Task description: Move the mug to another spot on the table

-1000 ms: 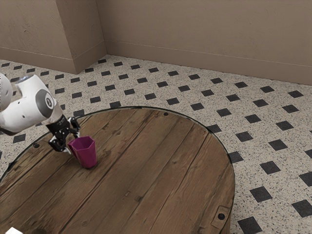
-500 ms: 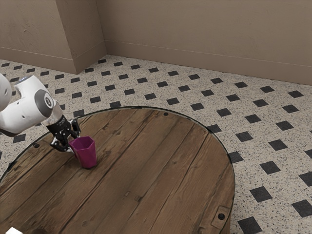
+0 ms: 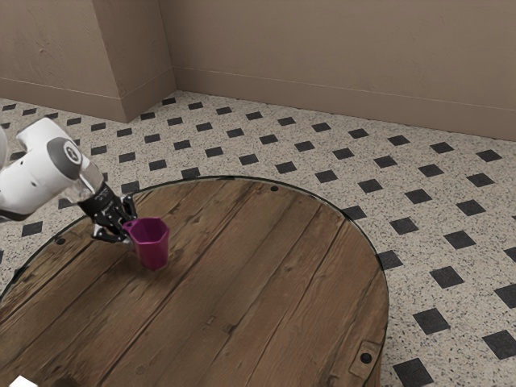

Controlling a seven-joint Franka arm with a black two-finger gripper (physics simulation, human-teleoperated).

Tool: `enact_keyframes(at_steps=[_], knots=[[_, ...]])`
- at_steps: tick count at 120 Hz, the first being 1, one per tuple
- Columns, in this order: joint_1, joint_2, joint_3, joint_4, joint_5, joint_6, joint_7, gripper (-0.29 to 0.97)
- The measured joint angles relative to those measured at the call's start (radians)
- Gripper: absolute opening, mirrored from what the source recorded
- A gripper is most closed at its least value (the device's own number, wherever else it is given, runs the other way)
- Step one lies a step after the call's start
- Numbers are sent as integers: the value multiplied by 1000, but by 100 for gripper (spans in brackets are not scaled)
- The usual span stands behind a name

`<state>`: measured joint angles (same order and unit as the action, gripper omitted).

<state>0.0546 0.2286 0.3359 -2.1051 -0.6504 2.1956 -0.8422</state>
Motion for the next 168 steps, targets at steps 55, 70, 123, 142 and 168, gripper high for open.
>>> enact_keyframes(at_steps=[55,70,123,142,168], knots=[[-4,4,-126,-44,-129,-46,9,-7],[-3,27,-127,-45,-134,-33,10,-7],[-3,69,-142,-26,-172,7,30,42],[-2,87,-135,-23,-198,11,50,56],[0,116,-63,21,-199,14,101,64]])
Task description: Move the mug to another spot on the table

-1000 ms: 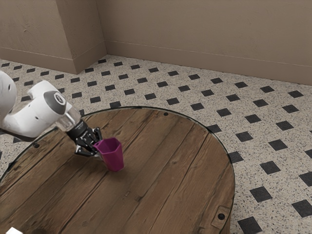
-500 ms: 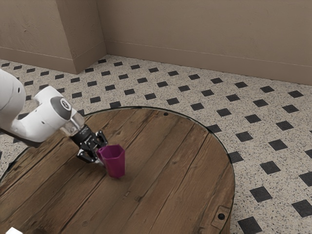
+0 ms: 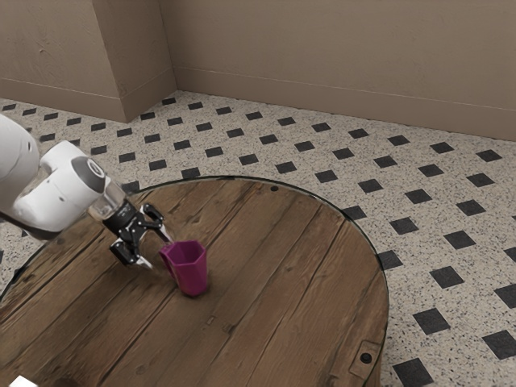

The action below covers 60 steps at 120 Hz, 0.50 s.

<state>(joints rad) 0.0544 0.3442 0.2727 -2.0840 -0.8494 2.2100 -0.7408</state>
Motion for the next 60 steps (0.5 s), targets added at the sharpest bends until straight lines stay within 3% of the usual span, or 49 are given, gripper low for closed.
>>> enact_keyframes(at_steps=[10,22,36,52,60], knots=[[0,-10,22,46,53,5,21,65],[-1,-126,20,118,317,-29,41,66],[2,-229,-14,238,523,-162,113,67],[-3,-318,-100,401,673,-331,258,67],[39,-335,-198,508,713,-430,314,68]])
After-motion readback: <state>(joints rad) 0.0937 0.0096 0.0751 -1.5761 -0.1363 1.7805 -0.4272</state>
